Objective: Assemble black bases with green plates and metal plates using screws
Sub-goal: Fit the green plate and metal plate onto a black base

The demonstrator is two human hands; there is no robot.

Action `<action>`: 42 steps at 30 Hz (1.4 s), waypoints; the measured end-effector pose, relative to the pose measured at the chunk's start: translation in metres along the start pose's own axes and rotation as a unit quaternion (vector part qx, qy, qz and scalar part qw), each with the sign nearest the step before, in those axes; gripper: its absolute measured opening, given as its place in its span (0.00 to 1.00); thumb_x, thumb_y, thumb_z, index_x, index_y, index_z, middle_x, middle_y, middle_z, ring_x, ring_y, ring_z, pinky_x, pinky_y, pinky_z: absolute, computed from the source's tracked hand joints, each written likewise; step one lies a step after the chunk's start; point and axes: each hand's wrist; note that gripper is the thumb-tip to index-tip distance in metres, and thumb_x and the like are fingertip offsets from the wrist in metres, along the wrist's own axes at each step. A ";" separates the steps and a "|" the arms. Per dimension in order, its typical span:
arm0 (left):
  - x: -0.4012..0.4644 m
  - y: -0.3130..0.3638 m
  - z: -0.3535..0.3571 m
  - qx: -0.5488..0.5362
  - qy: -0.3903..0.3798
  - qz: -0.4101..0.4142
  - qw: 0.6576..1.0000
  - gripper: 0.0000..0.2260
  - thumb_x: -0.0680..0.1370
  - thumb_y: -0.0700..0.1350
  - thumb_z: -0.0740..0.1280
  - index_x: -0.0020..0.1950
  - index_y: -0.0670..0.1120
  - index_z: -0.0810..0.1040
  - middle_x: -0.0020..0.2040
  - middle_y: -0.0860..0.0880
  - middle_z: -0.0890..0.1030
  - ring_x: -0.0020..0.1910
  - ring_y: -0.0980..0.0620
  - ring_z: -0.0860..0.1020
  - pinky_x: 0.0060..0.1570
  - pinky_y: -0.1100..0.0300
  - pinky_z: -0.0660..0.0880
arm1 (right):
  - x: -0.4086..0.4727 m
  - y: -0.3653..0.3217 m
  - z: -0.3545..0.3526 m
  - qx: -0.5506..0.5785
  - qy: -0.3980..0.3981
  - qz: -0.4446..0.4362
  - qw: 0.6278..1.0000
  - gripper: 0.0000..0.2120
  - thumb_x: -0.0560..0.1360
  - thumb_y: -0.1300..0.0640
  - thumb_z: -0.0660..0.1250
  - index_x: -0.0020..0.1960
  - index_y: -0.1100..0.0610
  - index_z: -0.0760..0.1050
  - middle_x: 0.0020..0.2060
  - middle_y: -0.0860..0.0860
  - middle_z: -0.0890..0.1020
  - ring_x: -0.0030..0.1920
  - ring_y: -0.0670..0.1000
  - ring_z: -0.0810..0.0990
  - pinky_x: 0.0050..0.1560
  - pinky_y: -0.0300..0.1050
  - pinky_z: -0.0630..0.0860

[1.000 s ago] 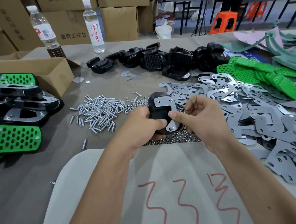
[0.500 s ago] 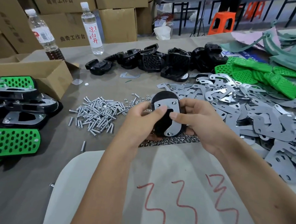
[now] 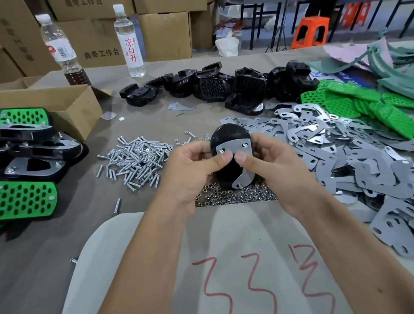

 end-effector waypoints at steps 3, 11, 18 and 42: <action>-0.001 0.002 -0.002 -0.004 -0.017 -0.007 1.000 0.09 0.72 0.38 0.76 0.52 0.41 0.85 0.47 0.42 0.85 0.45 0.48 0.84 0.50 0.52 0.83 | 0.000 -0.001 0.001 0.038 -0.004 -0.013 0.999 0.11 0.74 0.58 0.74 0.56 0.57 0.82 0.52 0.58 0.85 0.51 0.54 0.83 0.54 0.54 0.81; 0.000 0.005 0.002 -0.018 -0.016 -0.015 1.000 0.12 0.68 0.42 0.77 0.50 0.41 0.86 0.46 0.41 0.84 0.39 0.49 0.85 0.35 0.58 0.81 | -0.003 -0.009 0.000 0.052 0.009 -0.030 0.998 0.07 0.74 0.62 0.75 0.50 0.60 0.79 0.47 0.56 0.84 0.45 0.58 0.85 0.52 0.62 0.82; 0.015 0.000 0.042 0.012 0.063 0.054 0.997 0.04 0.77 0.39 0.75 0.50 0.42 0.86 0.48 0.39 0.87 0.47 0.40 0.87 0.49 0.45 0.84 | 0.003 -0.015 -0.021 0.052 0.052 0.041 0.996 0.10 0.81 0.60 0.70 0.62 0.54 0.80 0.51 0.58 0.87 0.48 0.59 0.87 0.40 0.55 0.85; 0.079 -0.024 0.128 0.584 -0.021 0.293 0.757 0.03 0.83 0.43 0.66 0.51 0.45 0.76 0.48 0.47 0.74 0.47 0.46 0.73 0.42 0.54 0.67 | 0.006 -0.021 -0.103 0.087 0.546 -0.026 0.833 0.06 0.81 0.56 0.71 0.47 0.48 0.76 0.48 0.53 0.84 0.49 0.58 0.86 0.40 0.56 0.86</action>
Point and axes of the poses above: each hand's wrist, its own x-axis towards the middle knuckle, its own z-axis out of the palm, y = z × x
